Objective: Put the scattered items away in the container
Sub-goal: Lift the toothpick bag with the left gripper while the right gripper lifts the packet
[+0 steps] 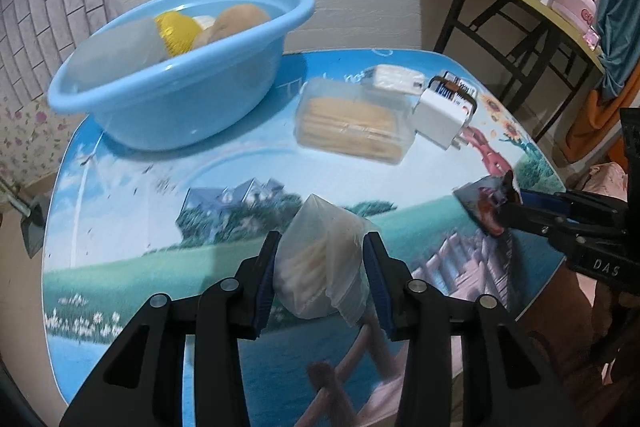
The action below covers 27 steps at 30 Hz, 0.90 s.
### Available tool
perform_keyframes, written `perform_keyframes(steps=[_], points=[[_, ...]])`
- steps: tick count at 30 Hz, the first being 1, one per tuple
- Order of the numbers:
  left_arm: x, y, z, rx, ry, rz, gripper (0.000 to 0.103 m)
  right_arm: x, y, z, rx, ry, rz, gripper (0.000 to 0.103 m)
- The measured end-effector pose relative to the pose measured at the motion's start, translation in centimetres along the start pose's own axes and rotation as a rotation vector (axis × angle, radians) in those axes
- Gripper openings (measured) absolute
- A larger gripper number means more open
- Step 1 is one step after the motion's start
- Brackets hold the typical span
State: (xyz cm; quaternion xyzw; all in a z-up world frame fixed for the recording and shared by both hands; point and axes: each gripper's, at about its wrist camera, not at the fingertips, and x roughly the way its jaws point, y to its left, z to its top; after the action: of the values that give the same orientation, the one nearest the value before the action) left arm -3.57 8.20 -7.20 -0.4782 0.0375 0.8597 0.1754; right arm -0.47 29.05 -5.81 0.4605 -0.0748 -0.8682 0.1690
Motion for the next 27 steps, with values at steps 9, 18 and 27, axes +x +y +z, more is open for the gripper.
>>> perform_keyframes(steps=[9, 18, 27], points=[[0.1, 0.4, -0.5, 0.023, 0.022, 0.034, 0.051, 0.5, 0.5, 0.3, -0.012, 0.011, -0.021, 0.042], [1.3, 0.2, -0.7, 0.044, 0.038, 0.042, 0.054, 1.8, 1.1, 0.6, -0.031, 0.039, -0.042, 0.044], [1.3, -0.9, -0.8, 0.086, 0.015, 0.069, 0.043, 1.8, 1.5, 0.5, -0.066, 0.017, -0.067, 0.029]])
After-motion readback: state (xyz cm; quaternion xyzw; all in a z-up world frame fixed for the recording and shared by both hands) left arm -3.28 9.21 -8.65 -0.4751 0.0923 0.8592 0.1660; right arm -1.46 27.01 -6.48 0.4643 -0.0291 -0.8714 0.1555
